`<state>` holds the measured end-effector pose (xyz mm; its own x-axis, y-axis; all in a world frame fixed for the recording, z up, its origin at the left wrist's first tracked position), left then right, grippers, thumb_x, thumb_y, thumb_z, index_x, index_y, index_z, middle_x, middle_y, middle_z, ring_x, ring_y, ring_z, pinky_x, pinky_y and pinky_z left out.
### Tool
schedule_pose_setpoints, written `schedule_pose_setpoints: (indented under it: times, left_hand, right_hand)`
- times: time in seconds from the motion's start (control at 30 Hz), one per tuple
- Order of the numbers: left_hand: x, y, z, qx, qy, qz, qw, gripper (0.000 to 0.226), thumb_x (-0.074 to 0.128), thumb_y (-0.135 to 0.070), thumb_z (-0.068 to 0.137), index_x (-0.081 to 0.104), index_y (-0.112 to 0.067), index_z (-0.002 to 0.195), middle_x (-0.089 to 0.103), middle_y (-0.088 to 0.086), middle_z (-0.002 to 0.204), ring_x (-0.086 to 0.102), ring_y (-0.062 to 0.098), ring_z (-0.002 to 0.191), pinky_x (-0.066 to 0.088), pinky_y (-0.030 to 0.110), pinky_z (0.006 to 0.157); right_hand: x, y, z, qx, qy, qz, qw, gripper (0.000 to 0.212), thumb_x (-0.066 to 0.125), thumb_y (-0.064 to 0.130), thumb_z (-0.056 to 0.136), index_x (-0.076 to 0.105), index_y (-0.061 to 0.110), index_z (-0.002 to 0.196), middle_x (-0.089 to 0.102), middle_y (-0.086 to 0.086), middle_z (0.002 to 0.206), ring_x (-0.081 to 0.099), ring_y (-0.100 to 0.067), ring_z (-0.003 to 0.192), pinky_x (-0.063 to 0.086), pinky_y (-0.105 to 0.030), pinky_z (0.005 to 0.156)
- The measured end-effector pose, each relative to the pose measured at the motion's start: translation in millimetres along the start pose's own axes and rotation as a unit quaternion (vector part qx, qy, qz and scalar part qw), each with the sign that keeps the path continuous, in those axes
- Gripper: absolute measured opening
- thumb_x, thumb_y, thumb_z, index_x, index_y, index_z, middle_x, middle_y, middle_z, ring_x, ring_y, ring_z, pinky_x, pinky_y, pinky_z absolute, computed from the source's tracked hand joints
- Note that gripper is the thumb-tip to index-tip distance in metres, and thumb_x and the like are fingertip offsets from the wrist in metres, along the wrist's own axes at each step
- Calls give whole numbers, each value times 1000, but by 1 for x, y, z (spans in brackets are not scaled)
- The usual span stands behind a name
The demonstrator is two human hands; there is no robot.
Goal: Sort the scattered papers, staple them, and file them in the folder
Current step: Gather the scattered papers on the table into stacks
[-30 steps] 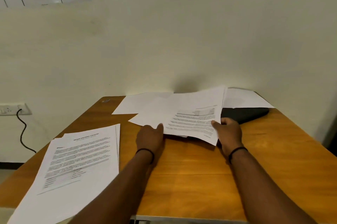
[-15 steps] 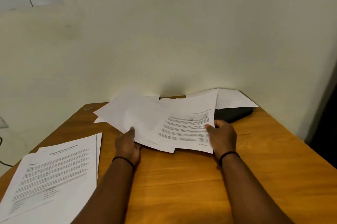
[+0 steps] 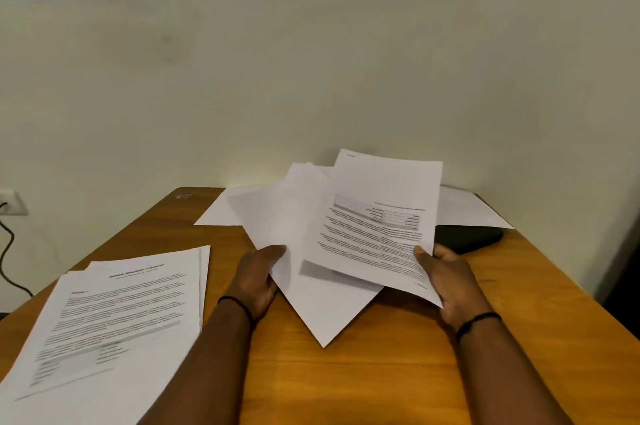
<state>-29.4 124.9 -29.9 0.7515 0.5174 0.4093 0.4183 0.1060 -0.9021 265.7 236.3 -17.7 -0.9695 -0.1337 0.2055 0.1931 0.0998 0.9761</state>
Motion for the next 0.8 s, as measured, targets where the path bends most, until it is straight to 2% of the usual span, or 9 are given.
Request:
schedule_pose_setpoints:
  times: [0.13, 0.23, 0.3, 0.4, 0.47, 0.53, 0.6, 0.7, 0.8]
  left_hand:
    - [-15, -9, 6, 14, -24, 34, 999, 23, 61, -16, 96, 65, -4, 115, 69, 19, 115, 65, 37, 106, 51, 52, 98]
    - [-25, -15, 9, 34, -44, 34, 998, 26, 61, -21, 97, 64, -4, 117, 69, 17, 115, 65, 36, 106, 54, 48, 94]
    - [-27, -16, 9, 37, -52, 14, 998, 19, 61, -23, 97, 66, -9, 110, 70, 14, 109, 66, 34, 100, 55, 44, 87]
    - [-32, -18, 8, 42, -73, -18, 996, 20, 66, -30, 93, 68, -18, 109, 72, 12, 112, 66, 35, 102, 54, 49, 93]
    - [-34, -20, 7, 52, -85, -30, 995, 27, 66, -32, 93, 66, -18, 116, 71, 11, 115, 67, 33, 103, 55, 46, 88]
    - [-34, -22, 7, 63, -88, -38, 993, 30, 65, -26, 94, 63, -13, 121, 71, 10, 115, 68, 30, 100, 57, 36, 75]
    - [-30, -22, 6, 69, -83, -29, 994, 34, 66, -22, 94, 61, -10, 125, 69, 11, 115, 67, 29, 98, 56, 33, 68]
    - [-28, -23, 7, 80, -82, -2, 993, 37, 67, -21, 93, 59, -10, 127, 67, 8, 117, 65, 26, 97, 53, 30, 67]
    - [-27, -20, 7, 75, -79, 14, 994, 36, 67, -19, 93, 60, -8, 126, 68, 9, 118, 66, 26, 97, 53, 31, 70]
  right_hand:
    - [-1, -1, 2, 22, 29, -23, 999, 19, 60, 15, 97, 67, 16, 114, 76, -10, 101, 73, -34, 91, 58, -51, 84]
    - [-1, 2, 0, 19, 41, -38, 998, 16, 59, 15, 97, 68, 17, 110, 76, -11, 100, 73, -34, 90, 60, -45, 74]
    - [3, 2, -3, 25, 65, -58, 996, 15, 60, 14, 97, 68, 17, 108, 76, -10, 98, 74, -33, 88, 61, -42, 70]
    - [12, 4, -7, -14, 85, -141, 986, 12, 62, 14, 95, 70, 17, 103, 77, -5, 95, 75, -24, 82, 59, -32, 63]
    - [13, 13, -6, -109, 42, -264, 958, 11, 63, 16, 95, 70, 20, 102, 75, 4, 96, 72, -13, 79, 53, -20, 61]
    - [11, 20, -8, -178, -23, -353, 918, 10, 63, 21, 95, 68, 22, 104, 69, 10, 94, 65, -4, 78, 46, -15, 61]
    - [5, 25, -11, -197, -76, -366, 906, 5, 62, 23, 96, 66, 25, 98, 68, 8, 93, 61, -3, 75, 45, -18, 59]
    - [3, 36, -18, -238, -131, -375, 886, 8, 59, 24, 97, 61, 28, 90, 65, 7, 87, 57, -1, 70, 43, -18, 55]
    - [6, 50, -32, -298, -155, -312, 888, 11, 55, 26, 99, 65, 21, 102, 64, 9, 89, 60, 0, 74, 46, -18, 57]
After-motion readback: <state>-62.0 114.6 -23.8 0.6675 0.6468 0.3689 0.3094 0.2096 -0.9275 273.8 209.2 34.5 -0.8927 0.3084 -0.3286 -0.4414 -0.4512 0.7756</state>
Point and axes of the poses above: each hand's wrist, its own z-axis towards the middle knuckle, its own x-axis out of the palm, y = z × x, the point moved 9 cm from there along z, towards the middle knuckle
